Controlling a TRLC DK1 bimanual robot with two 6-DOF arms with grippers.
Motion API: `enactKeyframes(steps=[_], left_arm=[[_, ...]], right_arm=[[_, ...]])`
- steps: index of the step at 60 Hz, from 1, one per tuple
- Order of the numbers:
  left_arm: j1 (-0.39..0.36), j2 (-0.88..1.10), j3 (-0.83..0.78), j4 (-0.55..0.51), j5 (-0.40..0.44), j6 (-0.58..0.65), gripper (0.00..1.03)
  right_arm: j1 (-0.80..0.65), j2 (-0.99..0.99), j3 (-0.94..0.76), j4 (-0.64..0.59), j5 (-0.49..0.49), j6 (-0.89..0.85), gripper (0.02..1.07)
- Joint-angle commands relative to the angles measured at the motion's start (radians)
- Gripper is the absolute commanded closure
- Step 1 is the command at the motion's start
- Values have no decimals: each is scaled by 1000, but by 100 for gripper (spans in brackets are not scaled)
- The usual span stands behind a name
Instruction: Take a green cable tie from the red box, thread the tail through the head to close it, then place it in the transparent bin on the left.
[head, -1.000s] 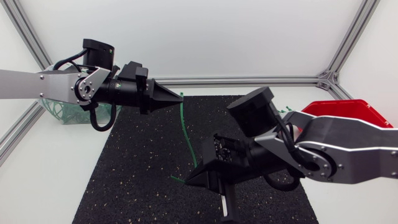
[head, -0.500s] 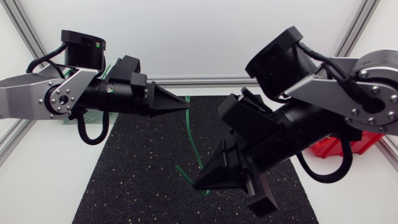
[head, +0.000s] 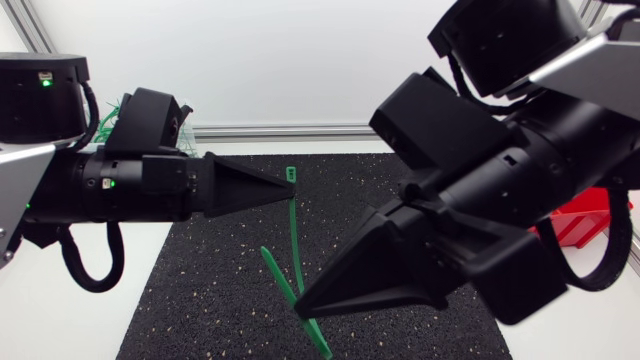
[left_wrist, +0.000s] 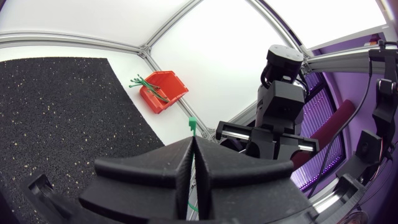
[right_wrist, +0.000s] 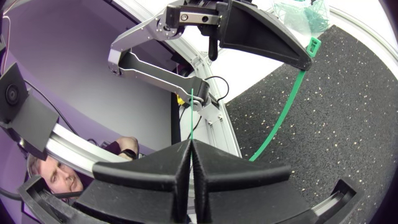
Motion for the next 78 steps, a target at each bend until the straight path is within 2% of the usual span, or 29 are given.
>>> enactKeyframes(steps=[1, 15, 22, 25, 29, 43, 56, 66, 78], left_arm=[[-19, -61, -50, 9, -13, -35, 100], [-70, -147, -114, 40, -78, -60, 100], [-110, -165, -134, 60, -116, -60, 100], [-117, -170, -136, 63, -127, -58, 100], [-124, -177, -139, 70, -133, -58, 100], [-154, -223, -169, 112, -210, -40, 100], [-157, -262, -209, 188, -242, -41, 100], [-193, -271, -226, 210, -271, -58, 100], [-228, -269, -237, 247, -317, -77, 100]], right_arm=[[20, -19, 32, 0, -8, 108, 102], [24, -24, 57, 9, -9, 351, 102], [16, -59, 23, 104, -9, 516, 102], [24, -56, -8, 145, -46, 592, 102], [13, -45, -14, 141, -58, 656, 102], [-30, -19, 38, 132, -116, 736, 102], [-79, 7, 78, 101, -166, 797, 102], [-101, 4, 96, 95, -164, 886, 102], [-101, 28, 129, 70, -166, 911, 102]])
